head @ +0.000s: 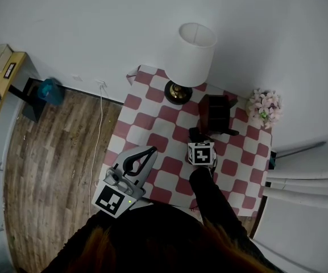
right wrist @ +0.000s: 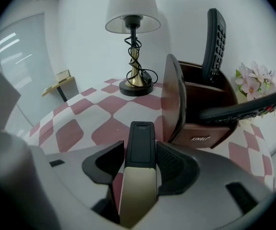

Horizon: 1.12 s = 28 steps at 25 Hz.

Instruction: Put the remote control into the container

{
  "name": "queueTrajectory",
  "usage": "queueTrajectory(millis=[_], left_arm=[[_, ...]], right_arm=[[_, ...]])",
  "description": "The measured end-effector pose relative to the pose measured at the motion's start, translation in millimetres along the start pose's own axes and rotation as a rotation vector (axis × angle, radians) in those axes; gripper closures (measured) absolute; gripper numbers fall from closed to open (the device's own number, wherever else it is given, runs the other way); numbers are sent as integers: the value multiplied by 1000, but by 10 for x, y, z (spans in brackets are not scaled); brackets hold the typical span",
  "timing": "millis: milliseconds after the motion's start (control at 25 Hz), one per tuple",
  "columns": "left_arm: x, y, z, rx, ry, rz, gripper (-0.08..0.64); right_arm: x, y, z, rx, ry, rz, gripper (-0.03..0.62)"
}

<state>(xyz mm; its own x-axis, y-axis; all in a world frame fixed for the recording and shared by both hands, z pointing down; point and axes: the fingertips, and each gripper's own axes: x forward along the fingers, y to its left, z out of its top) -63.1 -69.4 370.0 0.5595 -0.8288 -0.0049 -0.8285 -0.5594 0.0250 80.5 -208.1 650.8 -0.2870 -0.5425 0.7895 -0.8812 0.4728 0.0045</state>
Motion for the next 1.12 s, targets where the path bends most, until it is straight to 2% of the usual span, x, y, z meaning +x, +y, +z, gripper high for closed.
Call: queueTrajectory(millis=[120, 440, 640, 800, 920, 1120], left_arm=[[21, -15, 0, 0, 1, -7, 552], [60, 23, 20, -11, -13, -7, 552], [109, 8, 16, -19, -12, -18, 552], [139, 0, 32, -18, -19, -24, 552], [160, -3, 37, -17, -20, -27, 552], [171, 15, 16, -21, -11, -18, 552]], right_arm=[[-60, -7, 47, -14, -36, 25, 391], [-740, -70, 501, 53, -267, 146, 394], [-1185, -133, 899, 103, -397, 223, 396], [-1552, -223, 1381, 142, -551, 276, 396], [-1757, -360, 1764, 135, -663, 274, 396], [-1869, -661, 2285, 108, -797, 214, 396]])
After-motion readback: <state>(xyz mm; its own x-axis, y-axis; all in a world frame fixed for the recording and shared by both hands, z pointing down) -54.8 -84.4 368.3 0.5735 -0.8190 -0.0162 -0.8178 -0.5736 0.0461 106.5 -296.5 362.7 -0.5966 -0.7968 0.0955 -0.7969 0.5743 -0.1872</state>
